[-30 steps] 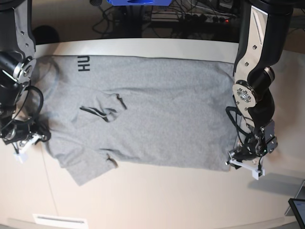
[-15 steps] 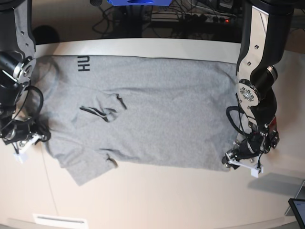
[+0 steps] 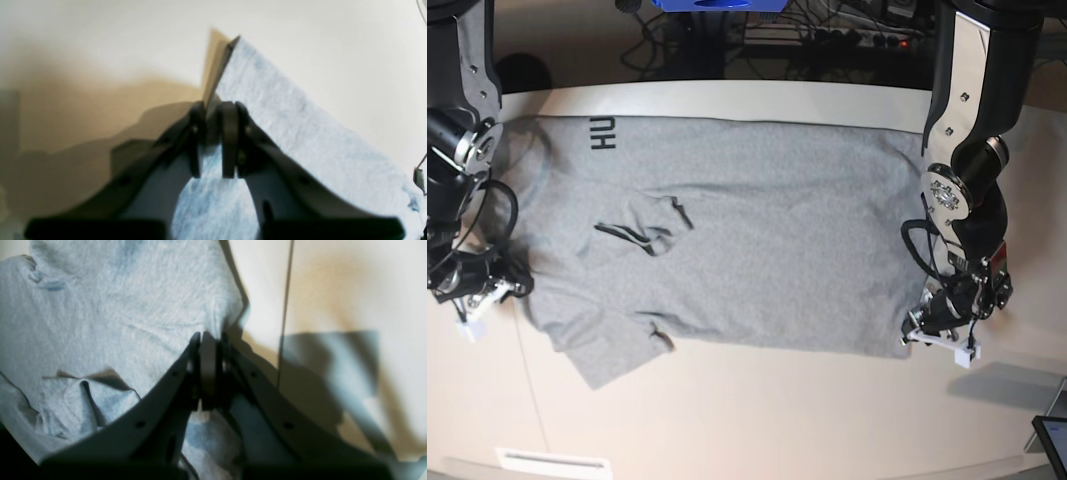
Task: Fold the T-shirt properly
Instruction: 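Close both grippers on the grey shirt's hem corners, then lift the hem with both grippers and fold it toward the folded edge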
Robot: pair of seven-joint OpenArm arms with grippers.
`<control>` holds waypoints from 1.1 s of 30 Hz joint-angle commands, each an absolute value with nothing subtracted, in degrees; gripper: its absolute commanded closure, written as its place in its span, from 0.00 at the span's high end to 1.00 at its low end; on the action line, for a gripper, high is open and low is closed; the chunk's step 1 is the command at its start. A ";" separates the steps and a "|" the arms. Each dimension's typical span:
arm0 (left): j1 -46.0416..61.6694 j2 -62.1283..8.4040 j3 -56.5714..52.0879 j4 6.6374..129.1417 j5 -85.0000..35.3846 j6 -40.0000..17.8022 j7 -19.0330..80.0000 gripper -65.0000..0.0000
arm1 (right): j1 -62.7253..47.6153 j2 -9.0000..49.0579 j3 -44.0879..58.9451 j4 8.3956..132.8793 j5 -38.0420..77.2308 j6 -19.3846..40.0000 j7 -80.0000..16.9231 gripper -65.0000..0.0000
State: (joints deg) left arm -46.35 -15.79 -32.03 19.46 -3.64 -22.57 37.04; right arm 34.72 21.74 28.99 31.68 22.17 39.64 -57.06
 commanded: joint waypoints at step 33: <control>-44.18 -14.99 -21.85 33.10 -3.38 -27.47 34.86 0.00 | 34.59 22.37 19.47 38.99 22.37 40.00 -47.78 0.00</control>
State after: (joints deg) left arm -42.04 -14.46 -21.96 32.01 -2.85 -27.05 36.14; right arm 32.69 21.10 19.49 37.76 21.52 39.62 -48.93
